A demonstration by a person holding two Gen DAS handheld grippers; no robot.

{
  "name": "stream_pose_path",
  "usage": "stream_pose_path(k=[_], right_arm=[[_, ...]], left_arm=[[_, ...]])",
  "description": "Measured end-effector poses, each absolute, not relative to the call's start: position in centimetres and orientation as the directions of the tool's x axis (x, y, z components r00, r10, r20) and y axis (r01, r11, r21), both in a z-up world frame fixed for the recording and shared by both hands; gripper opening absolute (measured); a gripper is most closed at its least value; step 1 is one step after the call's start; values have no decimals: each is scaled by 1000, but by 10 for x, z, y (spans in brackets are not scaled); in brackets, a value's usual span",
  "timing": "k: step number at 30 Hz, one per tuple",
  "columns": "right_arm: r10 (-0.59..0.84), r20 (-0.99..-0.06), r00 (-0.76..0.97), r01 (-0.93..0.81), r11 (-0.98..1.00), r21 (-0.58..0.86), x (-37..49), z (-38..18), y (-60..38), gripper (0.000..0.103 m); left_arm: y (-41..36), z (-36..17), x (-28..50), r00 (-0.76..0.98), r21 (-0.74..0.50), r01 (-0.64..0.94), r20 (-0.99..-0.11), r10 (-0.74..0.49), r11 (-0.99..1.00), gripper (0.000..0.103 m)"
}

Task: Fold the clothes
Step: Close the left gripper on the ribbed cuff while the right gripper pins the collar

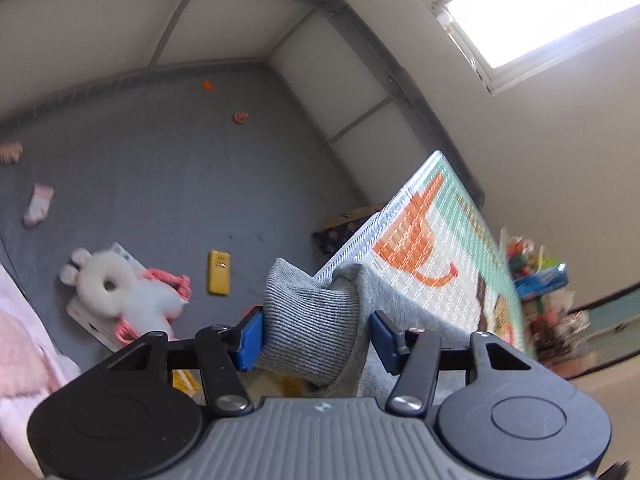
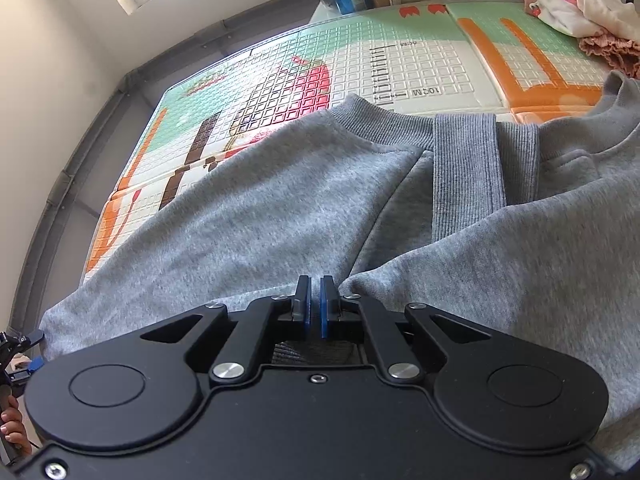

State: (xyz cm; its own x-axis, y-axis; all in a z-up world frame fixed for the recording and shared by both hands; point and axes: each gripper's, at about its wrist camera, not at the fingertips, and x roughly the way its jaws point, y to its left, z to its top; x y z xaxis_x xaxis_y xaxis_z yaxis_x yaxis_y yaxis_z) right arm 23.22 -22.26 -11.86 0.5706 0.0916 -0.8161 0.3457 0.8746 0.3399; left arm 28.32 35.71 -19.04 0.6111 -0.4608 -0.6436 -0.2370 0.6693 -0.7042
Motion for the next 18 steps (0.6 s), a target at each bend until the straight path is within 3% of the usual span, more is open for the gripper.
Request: stream_pose_path(k=[5, 18], right_arm=[[92, -817, 569, 346, 875, 339, 232, -118, -223, 3], [78, -827, 556, 349, 881, 318, 234, -122, -220, 3]], left_arm=[[379, -208, 271, 662, -798, -266, -559, -499, 541, 60], [394, -226, 264, 682, -897, -214, -420, -599, 386, 59]])
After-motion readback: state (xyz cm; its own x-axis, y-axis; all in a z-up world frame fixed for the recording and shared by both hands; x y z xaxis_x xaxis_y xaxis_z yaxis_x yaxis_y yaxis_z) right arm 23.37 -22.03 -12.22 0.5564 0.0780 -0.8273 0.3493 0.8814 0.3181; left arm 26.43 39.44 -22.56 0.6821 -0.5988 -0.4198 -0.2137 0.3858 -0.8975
